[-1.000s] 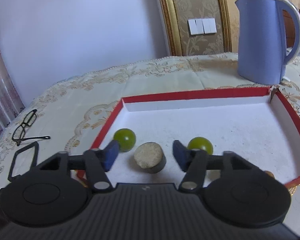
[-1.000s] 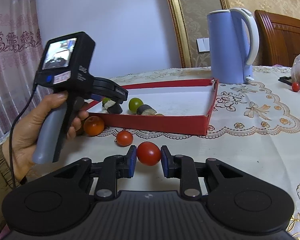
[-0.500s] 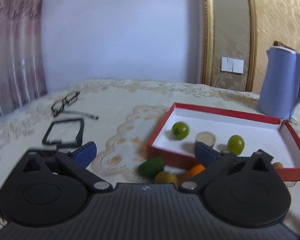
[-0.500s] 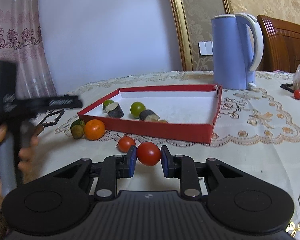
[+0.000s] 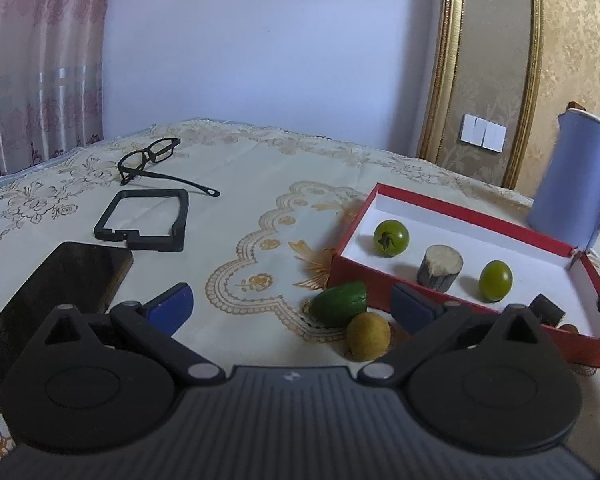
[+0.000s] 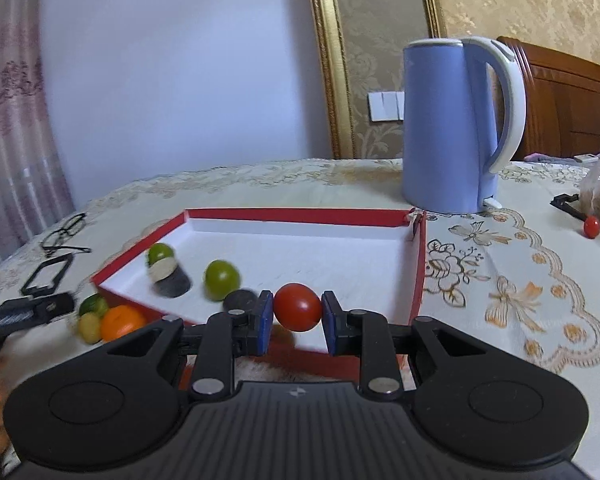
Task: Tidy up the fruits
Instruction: 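Lower the cherry tomato into the red box and open the right gripper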
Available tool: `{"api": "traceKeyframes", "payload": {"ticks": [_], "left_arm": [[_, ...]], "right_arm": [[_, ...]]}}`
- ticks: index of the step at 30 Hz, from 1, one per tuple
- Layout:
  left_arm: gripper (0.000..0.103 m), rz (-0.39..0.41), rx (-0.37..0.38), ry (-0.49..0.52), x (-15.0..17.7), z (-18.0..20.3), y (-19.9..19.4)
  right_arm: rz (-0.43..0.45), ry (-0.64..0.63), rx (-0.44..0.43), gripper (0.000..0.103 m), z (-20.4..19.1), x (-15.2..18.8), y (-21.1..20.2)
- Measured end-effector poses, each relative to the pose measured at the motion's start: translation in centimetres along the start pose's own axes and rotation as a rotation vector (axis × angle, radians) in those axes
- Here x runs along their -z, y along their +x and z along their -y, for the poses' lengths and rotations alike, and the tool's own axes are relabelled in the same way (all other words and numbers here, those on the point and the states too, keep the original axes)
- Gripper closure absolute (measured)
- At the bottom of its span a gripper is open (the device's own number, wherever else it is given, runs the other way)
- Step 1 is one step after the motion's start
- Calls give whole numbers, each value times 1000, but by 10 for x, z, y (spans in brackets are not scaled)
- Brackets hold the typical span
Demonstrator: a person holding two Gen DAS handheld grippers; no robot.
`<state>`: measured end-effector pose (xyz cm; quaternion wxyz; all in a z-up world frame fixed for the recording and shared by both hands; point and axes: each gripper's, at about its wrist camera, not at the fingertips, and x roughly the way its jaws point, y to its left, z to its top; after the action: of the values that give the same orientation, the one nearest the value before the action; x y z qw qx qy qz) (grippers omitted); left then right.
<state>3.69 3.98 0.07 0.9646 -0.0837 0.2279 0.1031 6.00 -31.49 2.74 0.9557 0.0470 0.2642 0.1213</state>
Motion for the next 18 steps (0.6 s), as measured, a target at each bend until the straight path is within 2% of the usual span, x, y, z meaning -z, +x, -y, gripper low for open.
{"api": "traceKeyframes", "payload": {"ticks": [5,8,11,16,18], "left_arm": [[0,-17,-10,-14,0,-2,3],[0,-19,-6,-29,0,-4,3],[0,-36,22,-77,0,-11,6],[0,-23,135,-267,5,-39,7],[0,-9,94,-284,4,-41,6]], "right_arm": [[-15,10,48,78,5,-18,31],[17,66,86,78,15,-32,49],[-34,141,120,78,28,-36,59],[-81,52,-32,77,2,-7,25],[-68,13,-98,75,-12,7,7]]}}
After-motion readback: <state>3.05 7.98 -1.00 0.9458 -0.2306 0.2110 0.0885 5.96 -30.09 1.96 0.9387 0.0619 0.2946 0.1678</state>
